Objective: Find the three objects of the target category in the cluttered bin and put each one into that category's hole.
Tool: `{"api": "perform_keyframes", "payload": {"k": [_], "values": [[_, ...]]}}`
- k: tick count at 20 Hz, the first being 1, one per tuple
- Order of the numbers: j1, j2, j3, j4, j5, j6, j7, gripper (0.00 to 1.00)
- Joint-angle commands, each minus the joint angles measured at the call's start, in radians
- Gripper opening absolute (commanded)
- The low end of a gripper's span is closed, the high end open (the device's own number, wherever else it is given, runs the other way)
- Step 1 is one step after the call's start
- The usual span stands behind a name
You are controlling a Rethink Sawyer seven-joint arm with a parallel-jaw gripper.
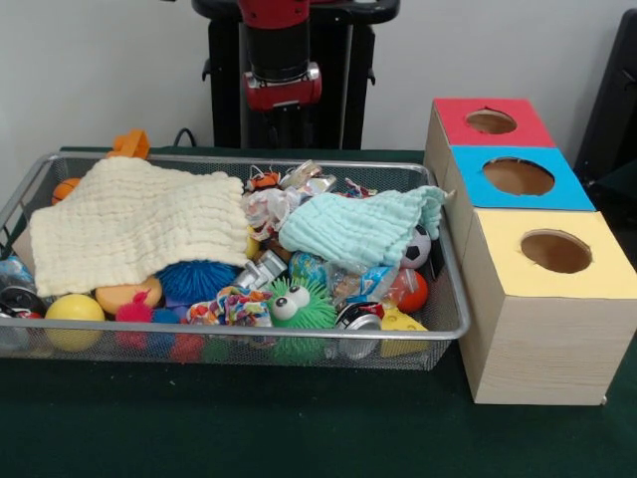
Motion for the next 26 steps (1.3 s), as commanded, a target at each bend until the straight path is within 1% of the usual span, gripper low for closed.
{"api": "perform_keyframes", "payload": {"k": [1, 3, 10, 13, 19, 24, 26], "values": [[-0.066, 0.033, 0.077, -0.163, -0.047, 0.025, 0.027, 1.00], [-0.080, 0.029, 0.086, -0.167, -0.055, 0.041, 0.013, 1.00], [-0.080, 0.049, 0.079, -0.203, -0.082, 0.048, 0.009, 1.00], [-0.062, 0.060, 0.059, -0.219, -0.087, 0.050, 0.020, 1.00], [-0.032, 0.101, 0.023, -0.251, -0.111, 0.013, 0.041, 1.00], [-0.020, 0.127, 0.007, -0.262, -0.116, -0.018, 0.063, 1.00], [-0.004, 0.135, -0.008, -0.265, -0.121, -0.034, 0.074, 1.00]]}}
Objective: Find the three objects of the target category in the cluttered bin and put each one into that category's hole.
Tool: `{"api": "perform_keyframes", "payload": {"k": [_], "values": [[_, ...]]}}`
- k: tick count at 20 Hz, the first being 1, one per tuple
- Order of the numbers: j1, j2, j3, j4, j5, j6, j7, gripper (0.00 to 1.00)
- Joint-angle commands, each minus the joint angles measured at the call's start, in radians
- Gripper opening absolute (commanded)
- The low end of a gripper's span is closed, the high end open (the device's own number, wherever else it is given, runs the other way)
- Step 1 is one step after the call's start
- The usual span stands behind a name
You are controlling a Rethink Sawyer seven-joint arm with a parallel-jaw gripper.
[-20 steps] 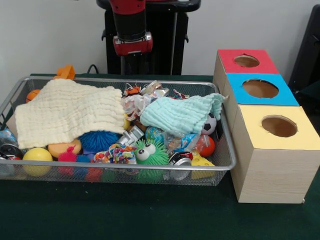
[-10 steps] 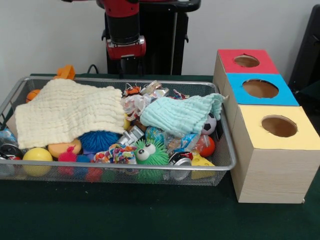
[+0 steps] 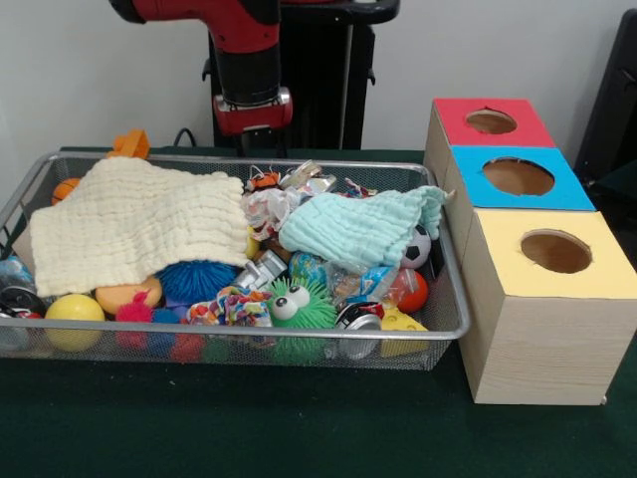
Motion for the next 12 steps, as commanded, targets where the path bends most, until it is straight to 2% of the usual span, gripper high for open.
{"api": "perform_keyframes", "payload": {"k": [1, 5, 12], "values": [[0.042, 0.072, -0.015, -0.158, -0.050, -0.049, 0.083, 1.00], [0.082, 0.093, -0.055, -0.160, -0.049, -0.096, 0.112, 1.00], [0.097, 0.128, -0.076, -0.168, -0.036, -0.134, 0.122, 1.00]]}}
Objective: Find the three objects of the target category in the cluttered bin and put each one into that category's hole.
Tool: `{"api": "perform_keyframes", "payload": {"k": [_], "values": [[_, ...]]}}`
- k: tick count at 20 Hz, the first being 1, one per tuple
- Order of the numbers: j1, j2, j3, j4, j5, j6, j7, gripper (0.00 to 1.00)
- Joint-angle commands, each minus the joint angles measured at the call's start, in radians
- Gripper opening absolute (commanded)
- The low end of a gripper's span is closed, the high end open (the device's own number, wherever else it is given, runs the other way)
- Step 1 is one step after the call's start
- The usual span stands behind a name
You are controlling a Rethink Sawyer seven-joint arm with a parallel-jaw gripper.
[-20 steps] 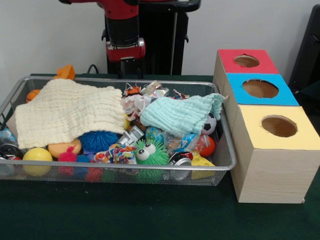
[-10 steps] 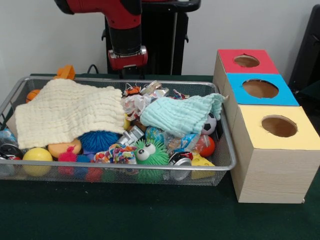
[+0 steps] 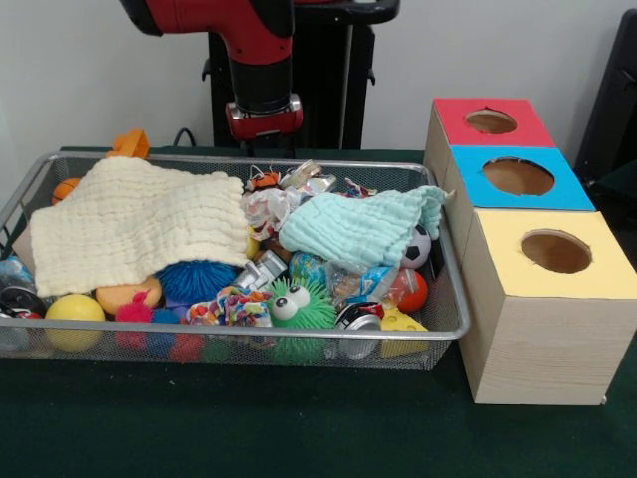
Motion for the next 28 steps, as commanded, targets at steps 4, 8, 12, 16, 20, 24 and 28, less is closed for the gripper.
{"api": "perform_keyframes", "payload": {"k": [4, 8, 12, 16, 20, 24, 28], "values": [[0.018, 0.070, -0.014, -0.153, -0.021, -0.115, 0.121, 1.00], [0.021, 0.080, -0.020, -0.156, -0.019, -0.125, 0.118, 1.00], [0.027, 0.107, -0.027, -0.170, -0.015, -0.145, 0.119, 1.00], [0.032, 0.130, -0.035, -0.180, -0.005, -0.157, 0.123, 1.00], [0.041, 0.144, -0.045, -0.188, -0.006, -0.174, 0.124, 1.00], [0.044, 0.092, -0.040, -0.157, 0.000, -0.141, 0.121, 1.00], [0.008, -0.103, 0.029, -0.034, 0.031, 0.019, 0.091, 1.00]]}}
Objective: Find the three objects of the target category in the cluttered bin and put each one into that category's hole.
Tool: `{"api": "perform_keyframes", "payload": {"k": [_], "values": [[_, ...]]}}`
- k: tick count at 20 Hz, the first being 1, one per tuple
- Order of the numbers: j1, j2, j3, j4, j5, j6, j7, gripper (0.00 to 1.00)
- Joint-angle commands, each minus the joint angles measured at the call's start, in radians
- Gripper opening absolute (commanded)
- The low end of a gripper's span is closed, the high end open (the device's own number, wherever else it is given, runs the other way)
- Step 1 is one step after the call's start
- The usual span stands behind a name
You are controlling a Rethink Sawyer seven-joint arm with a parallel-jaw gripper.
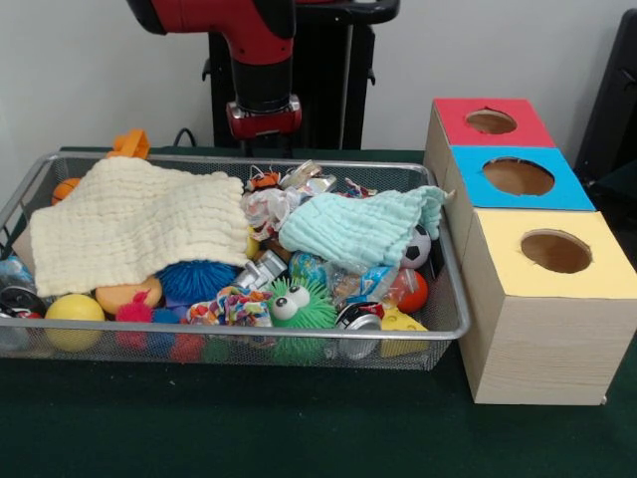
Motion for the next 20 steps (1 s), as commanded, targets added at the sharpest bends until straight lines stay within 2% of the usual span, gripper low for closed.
{"api": "perform_keyframes", "payload": {"k": [1, 4, 7, 14, 20], "values": [[-0.042, -0.168, 0.111, -0.014, 0.042, 0.136, 0.079, 1.00], [-0.078, -0.263, 0.169, 0.037, 0.069, 0.226, 0.047, 1.00], [-0.097, -0.316, 0.203, 0.061, 0.076, 0.268, 0.032, 1.00], [-0.116, -0.381, 0.253, 0.077, 0.107, 0.346, 0.025, 1.00], [-0.096, -0.420, 0.254, 0.075, 0.125, 0.381, 0.042, 1.00]]}}
